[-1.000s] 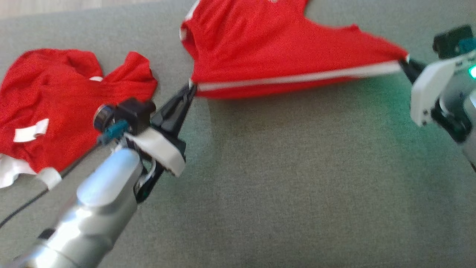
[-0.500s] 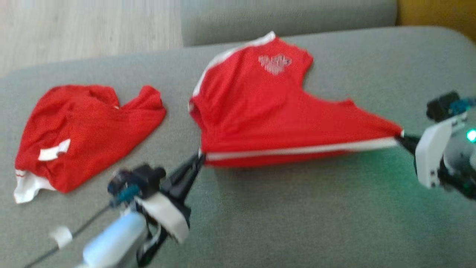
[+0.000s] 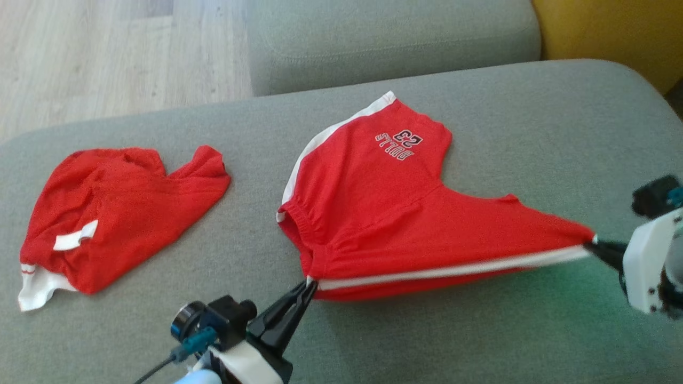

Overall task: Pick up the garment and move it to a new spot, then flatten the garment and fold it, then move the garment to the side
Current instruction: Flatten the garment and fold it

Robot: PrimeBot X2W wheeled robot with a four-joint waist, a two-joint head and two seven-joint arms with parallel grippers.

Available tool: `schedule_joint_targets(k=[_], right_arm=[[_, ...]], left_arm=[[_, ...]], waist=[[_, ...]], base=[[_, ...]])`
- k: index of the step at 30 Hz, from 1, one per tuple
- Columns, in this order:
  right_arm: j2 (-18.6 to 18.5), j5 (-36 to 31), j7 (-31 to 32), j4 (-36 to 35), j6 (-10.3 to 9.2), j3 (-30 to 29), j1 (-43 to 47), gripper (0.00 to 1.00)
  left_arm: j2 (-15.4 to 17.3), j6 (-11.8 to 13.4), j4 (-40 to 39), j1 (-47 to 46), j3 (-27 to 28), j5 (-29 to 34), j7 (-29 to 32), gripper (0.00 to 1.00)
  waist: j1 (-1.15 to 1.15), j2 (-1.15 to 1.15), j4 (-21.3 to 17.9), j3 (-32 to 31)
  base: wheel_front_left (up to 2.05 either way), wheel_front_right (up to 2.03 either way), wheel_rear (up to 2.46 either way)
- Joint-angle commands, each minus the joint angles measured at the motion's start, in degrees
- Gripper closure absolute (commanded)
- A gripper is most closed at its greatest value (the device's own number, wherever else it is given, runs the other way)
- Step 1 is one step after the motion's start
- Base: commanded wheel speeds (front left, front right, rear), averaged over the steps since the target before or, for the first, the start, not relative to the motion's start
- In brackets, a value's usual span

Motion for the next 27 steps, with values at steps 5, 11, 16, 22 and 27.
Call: schedule_joint_targets(k=[5,11,16,22,27], right_arm=[[-2.09,-2.54,-2.99,-1.46,-0.05,-5.76,-3.06,1.00],[0.56,-7.52,-4.33,-0.52,-0.05,-10.18,-7.87,1.00],[3.42,-11.25,-4.50,1.57,-0.05,-12.05,-12.25,1.00],[6.37,-14.49,-4.80,5.62,-0.05,-12.38,-17.88,1.00],[7.76,-16.33,-6.13,8.50,-0.05,-11.47,-21.90,1.00]], left_arm=[[1.79,2.33,-2.84,-5.78,4.16,0.32,0.49,1.00],[0.00,3.47,-1.08,-10.45,5.98,0.79,0.48,1.00],[-2.00,3.57,1.76,-14.08,6.85,0.79,0.57,1.00],[-4.39,3.24,5.36,-18.19,7.28,1.04,0.49,1.00],[-6.14,2.92,7.88,-20.56,7.23,1.33,0.20,1.00]], waist=[[0.01,-0.01,1.26,2.66],[0.01,-0.01,3.62,6.17],[0.01,-0.01,5.95,8.99],[0.01,-0.01,8.58,12.71],[0.01,-0.01,10.33,15.21]], base=[[0.00,0.00,0.00],[0.00,0.00,0.00],[0.00,0.00,0.00],[0.00,0.00,0.00],[0.00,0.00,0.00]])
